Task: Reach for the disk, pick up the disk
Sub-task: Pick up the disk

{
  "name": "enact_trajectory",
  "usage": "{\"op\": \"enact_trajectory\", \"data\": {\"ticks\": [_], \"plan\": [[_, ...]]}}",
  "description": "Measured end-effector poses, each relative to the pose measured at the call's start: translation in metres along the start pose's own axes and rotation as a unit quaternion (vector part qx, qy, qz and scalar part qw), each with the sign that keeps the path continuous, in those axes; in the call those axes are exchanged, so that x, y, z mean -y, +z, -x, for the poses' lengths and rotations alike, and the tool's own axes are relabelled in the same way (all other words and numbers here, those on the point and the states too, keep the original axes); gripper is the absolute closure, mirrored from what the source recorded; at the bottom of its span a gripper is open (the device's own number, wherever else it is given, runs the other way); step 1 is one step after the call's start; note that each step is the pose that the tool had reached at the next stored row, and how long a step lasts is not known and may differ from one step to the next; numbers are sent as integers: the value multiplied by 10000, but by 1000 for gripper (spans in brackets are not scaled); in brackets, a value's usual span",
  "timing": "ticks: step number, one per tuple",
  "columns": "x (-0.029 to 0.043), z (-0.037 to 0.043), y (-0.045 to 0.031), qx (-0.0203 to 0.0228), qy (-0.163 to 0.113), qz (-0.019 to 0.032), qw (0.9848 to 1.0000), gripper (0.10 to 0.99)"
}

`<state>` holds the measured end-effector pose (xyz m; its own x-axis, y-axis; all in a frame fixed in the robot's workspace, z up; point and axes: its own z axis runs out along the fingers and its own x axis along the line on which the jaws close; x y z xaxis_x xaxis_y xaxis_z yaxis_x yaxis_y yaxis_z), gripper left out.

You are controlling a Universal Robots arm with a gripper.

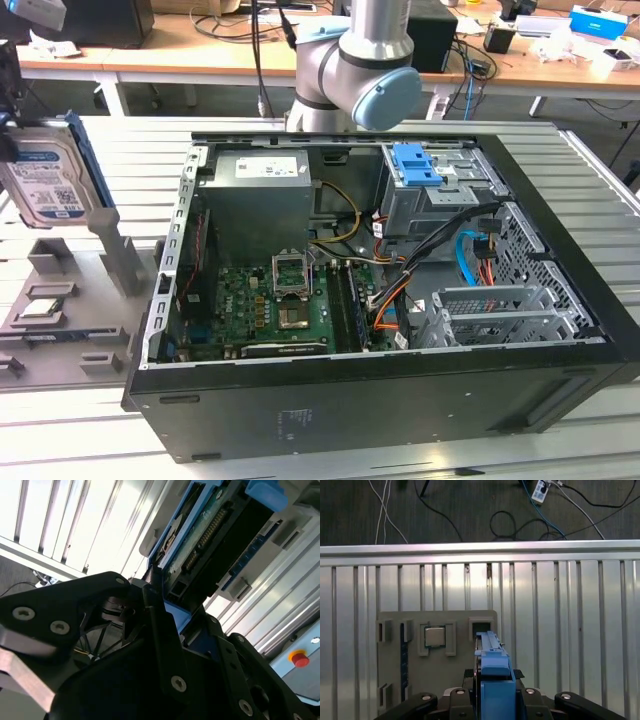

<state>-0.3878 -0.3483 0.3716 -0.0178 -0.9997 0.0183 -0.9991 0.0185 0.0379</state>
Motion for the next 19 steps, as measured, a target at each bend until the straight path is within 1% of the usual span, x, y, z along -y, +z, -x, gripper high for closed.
{"op": "enact_trajectory", "data": {"ticks": [1,5,6,9,10,14,16,17,19], "plan": [[1,1,-35,0,0,0,10000,722],[3,4,-118,0,0,0,10000,722],[3,4,-152,0,0,0,10000,722],[5,6,-220,0,0,0,10000,722],[6,7,-256,0,0,0,10000,722],[9,9,-345,0,0,0,10000,722],[12,12,-443,0,0,0,10000,722],[14,14,-477,0,0,0,10000,722],[16,15,-523,0,0,0,10000,722]]}}
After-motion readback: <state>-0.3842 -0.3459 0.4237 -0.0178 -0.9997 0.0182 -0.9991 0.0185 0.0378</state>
